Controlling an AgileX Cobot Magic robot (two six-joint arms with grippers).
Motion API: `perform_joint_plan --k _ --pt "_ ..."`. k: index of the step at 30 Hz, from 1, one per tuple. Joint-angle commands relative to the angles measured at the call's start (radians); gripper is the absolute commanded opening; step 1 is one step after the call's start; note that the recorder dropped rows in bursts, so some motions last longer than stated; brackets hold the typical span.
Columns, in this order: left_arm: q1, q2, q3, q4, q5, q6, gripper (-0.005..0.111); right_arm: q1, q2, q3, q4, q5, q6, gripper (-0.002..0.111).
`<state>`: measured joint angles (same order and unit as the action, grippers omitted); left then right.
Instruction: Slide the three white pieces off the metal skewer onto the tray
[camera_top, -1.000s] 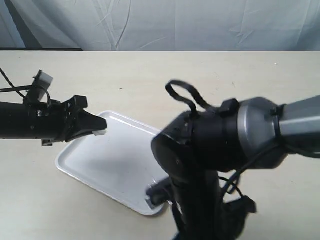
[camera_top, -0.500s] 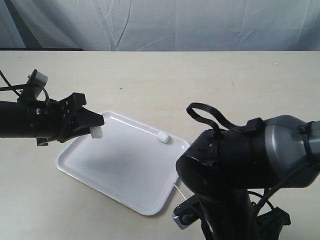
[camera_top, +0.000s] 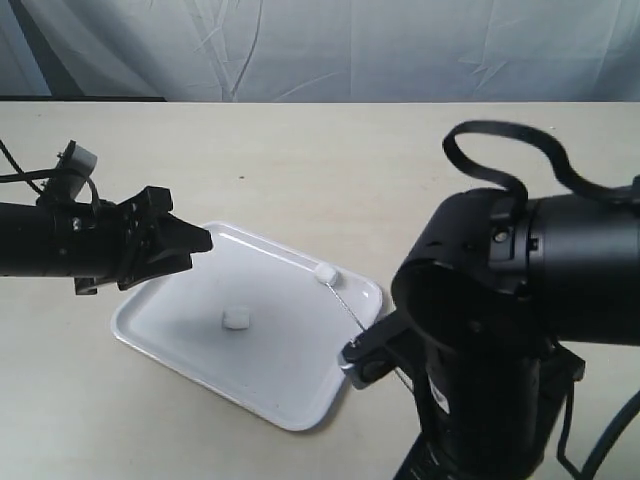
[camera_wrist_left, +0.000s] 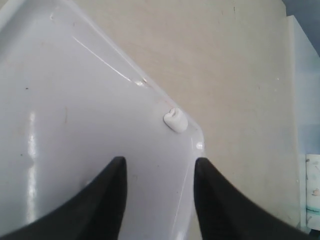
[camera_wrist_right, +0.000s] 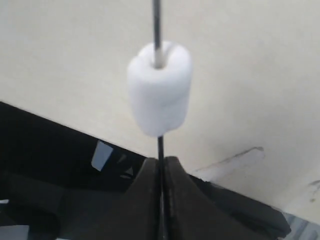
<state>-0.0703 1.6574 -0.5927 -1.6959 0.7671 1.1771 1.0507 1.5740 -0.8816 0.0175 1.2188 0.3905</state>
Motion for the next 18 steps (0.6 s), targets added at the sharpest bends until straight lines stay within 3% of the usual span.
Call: perform_joint_plan --k 1,18 --pt "-0.003 -0.002 -0.003 0.014 0.079 -0.030 0.042 -0.003 -0.008 -0.080 0.003 0.002 0.005 -0.001" --pt "-0.005 -0.002 -0.003 0.008 0.159 -0.034 0.042 -0.045 0.293 -0.353 0.020 -0.009 0.005 -0.001"
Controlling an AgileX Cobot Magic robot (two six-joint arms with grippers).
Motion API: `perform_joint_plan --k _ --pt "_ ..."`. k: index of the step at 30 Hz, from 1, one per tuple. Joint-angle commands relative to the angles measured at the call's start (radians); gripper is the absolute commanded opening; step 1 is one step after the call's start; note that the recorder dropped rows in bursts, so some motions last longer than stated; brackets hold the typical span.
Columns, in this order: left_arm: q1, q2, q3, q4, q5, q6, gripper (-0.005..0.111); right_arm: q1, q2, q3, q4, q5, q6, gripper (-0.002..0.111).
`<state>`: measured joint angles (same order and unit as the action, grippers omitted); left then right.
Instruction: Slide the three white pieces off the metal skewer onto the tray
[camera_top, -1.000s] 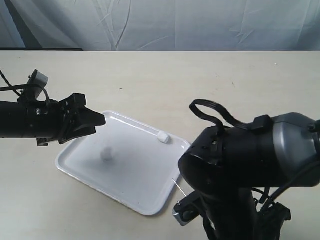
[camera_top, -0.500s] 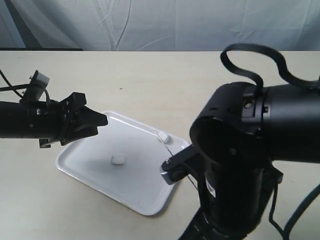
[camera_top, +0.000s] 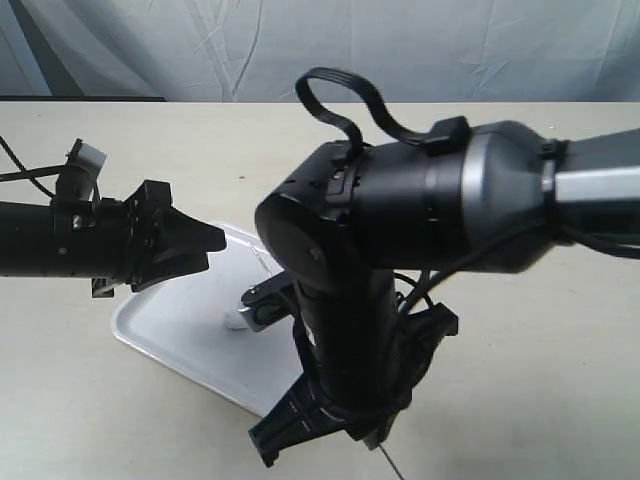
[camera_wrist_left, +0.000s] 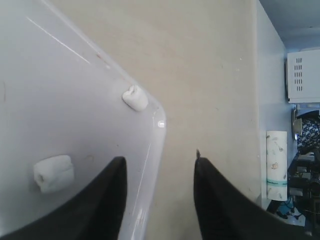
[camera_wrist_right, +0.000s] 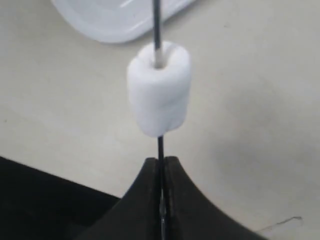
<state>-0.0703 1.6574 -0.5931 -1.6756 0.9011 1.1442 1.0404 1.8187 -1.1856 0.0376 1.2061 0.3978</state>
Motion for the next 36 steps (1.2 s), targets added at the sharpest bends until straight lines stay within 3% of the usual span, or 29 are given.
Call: perform_joint_plan --k 1,7,13,20,27,36 --pt "-0.004 -0.002 -0.002 -0.013 0.030 -0.001 0.042 -0.045 0.059 -0.063 0.000 0.004 -0.002 -0.001" --pt "-0.014 -0.002 -0.002 -0.023 0.041 0.011 0.042 -0.103 0.083 -0.139 0.107 -0.052 -0.076 -0.001" --pt "-0.073 -0.002 -0.002 -0.022 0.032 0.017 0.042 -0.145 0.097 -0.196 0.271 -0.124 -0.170 -0.001" --pt "-0.086 -0.002 -0.002 -0.006 0.022 -0.018 0.042 -0.145 0.101 -0.197 0.267 -0.137 -0.181 -0.001" --pt "-0.142 -0.002 -0.002 0.011 0.006 -0.038 0.042 -0.145 0.101 -0.197 0.283 -0.192 -0.208 -0.001" --pt "-0.142 -0.002 -0.002 0.013 0.013 -0.038 0.042 -0.145 0.101 -0.197 0.283 -0.221 -0.274 -0.001"
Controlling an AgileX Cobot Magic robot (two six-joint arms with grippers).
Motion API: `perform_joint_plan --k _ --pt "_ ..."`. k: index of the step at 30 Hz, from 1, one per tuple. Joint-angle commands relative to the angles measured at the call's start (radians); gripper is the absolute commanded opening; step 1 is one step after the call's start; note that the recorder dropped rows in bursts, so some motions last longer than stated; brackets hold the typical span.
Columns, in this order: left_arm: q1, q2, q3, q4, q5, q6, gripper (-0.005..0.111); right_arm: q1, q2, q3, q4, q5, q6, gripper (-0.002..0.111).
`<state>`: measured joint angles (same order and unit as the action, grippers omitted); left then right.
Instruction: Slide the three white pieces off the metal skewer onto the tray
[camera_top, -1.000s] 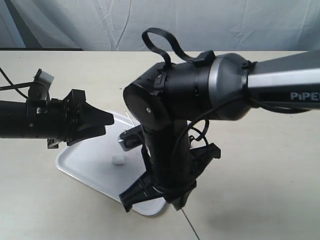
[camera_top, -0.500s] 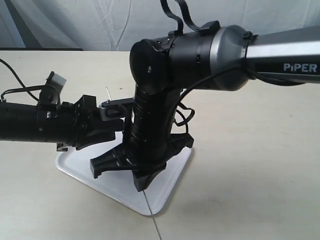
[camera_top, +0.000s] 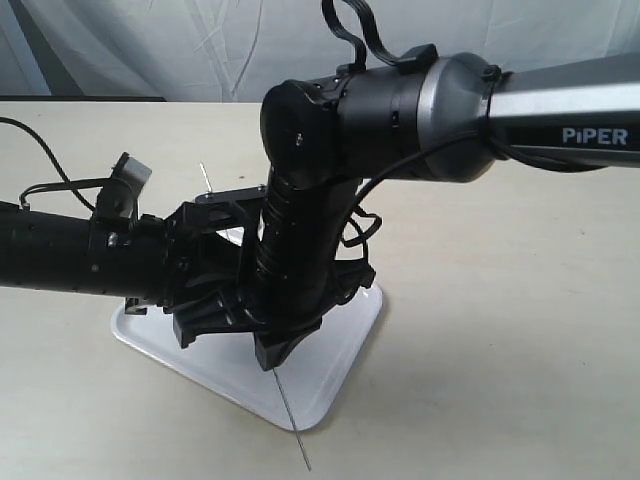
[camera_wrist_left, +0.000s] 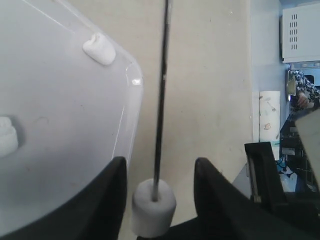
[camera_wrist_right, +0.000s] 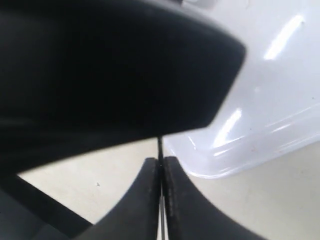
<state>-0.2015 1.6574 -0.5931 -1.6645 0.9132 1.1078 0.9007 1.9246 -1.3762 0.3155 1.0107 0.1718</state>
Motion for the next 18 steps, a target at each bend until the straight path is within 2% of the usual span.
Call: perform_joint_plan --k 1,13,15,18 --pt "-0.011 -0.002 -0.002 0.002 0.003 -0.002 0.042 -0.005 -0.005 -0.007 0.005 -0.027 -0.054 -0.001" --pt "-0.011 -0.002 -0.002 0.013 0.009 -0.012 0.042 -0.005 -0.005 -0.007 -0.038 -0.049 -0.129 -0.001" --pt "-0.011 -0.002 -0.002 0.013 0.009 -0.012 0.036 -0.005 -0.005 -0.007 -0.038 -0.061 -0.139 -0.001" --pt "-0.011 -0.002 -0.002 0.019 0.009 -0.012 0.021 -0.005 -0.005 -0.007 -0.030 -0.088 -0.137 -0.001"
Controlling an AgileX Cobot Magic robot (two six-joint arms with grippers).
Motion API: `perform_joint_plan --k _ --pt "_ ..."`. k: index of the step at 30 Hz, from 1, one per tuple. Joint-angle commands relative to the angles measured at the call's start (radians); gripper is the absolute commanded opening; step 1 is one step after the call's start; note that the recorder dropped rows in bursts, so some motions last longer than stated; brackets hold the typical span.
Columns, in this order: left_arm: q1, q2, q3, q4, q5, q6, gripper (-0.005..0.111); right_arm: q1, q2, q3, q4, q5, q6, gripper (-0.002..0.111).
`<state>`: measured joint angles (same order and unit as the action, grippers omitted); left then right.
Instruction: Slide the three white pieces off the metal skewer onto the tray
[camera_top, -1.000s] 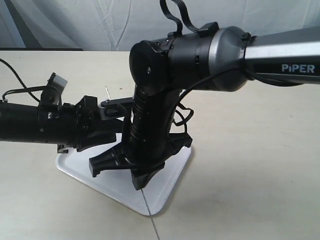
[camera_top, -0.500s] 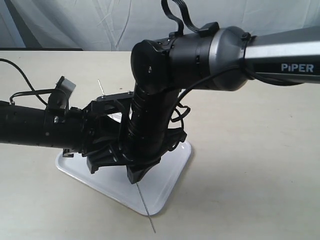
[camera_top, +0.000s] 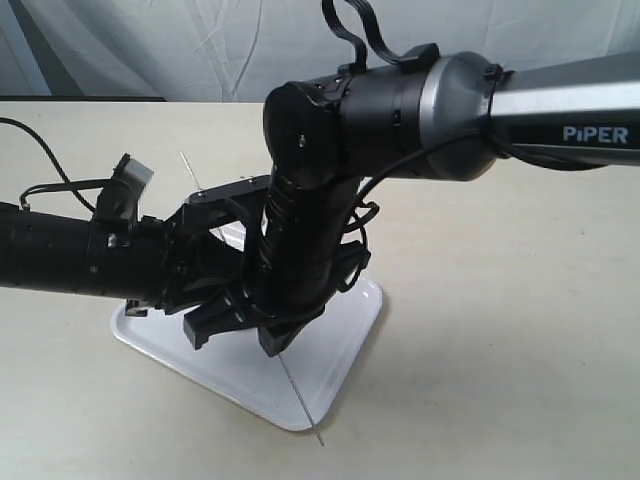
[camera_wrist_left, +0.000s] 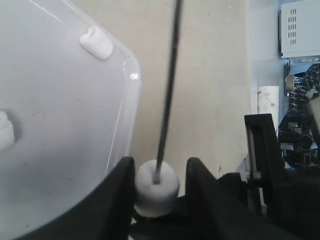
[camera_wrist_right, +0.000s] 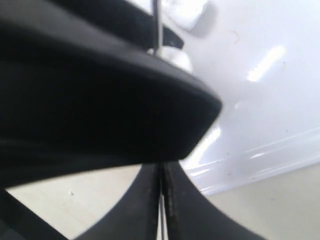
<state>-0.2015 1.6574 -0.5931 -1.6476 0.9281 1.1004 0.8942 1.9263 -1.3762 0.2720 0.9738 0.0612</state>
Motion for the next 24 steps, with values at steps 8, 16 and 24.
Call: perform_joint_plan --k 8,16,24 --pt "-0.011 -0.002 -0.002 0.001 -0.022 -0.001 0.013 0.002 -0.007 -0.007 0.031 0.055 -0.006 -0.001" --pt "-0.011 -0.002 -0.002 -0.035 -0.183 0.001 0.013 0.002 -0.009 -0.002 0.028 0.247 0.047 -0.001" --pt "0.110 -0.002 -0.002 -0.083 -0.245 0.001 0.013 0.003 -0.009 0.110 0.058 0.247 0.132 -0.001"
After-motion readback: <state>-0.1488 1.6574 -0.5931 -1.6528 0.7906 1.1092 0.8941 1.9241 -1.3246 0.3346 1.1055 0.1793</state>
